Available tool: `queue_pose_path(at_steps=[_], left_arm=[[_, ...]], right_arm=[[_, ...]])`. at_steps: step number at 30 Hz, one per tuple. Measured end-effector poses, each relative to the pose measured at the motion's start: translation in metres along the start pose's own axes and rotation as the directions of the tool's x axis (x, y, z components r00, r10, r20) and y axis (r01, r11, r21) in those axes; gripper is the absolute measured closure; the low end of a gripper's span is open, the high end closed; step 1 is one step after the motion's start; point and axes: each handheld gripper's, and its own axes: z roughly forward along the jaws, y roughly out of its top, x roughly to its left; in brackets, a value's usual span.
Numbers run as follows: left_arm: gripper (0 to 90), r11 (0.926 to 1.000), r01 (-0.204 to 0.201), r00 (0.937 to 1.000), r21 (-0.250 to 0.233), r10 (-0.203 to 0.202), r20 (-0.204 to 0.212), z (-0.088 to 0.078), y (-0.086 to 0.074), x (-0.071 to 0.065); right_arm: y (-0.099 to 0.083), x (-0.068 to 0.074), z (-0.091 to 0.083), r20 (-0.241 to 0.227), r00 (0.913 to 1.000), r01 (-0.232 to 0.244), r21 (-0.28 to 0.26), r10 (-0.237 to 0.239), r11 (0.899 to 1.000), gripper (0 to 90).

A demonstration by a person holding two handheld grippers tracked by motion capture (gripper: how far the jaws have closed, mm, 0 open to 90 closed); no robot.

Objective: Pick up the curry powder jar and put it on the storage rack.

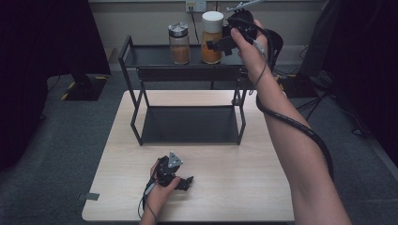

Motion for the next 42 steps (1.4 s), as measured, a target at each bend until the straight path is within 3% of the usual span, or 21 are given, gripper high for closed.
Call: queue_pose_path(at_steps=[22,26,42], left_arm=[[0.0,1.0,-0.001,1.0,0.001,0.001,0.0,0.0,0.0,0.0],[0.0,1.0,0.0,1.0,0.001,0.0,0.001,0.0,0.0,0.0],[0.0,1.0,-0.001,1.0,0.001,0.001,0.001,0.0,0.0,0.0]], right_arm=[[-0.023,0.006,-0.011,-0.032,0.9984,0.047,0.039,-0.046,0.998,0.3],[-0.024,0.01,-0.012,-0.036,0.9968,0.073,0.056,-0.071,0.996,0.3],[-0.042,0.016,-0.014,-0.087,0.9925,0.09,0.053,-0.086,0.995,0.3]])
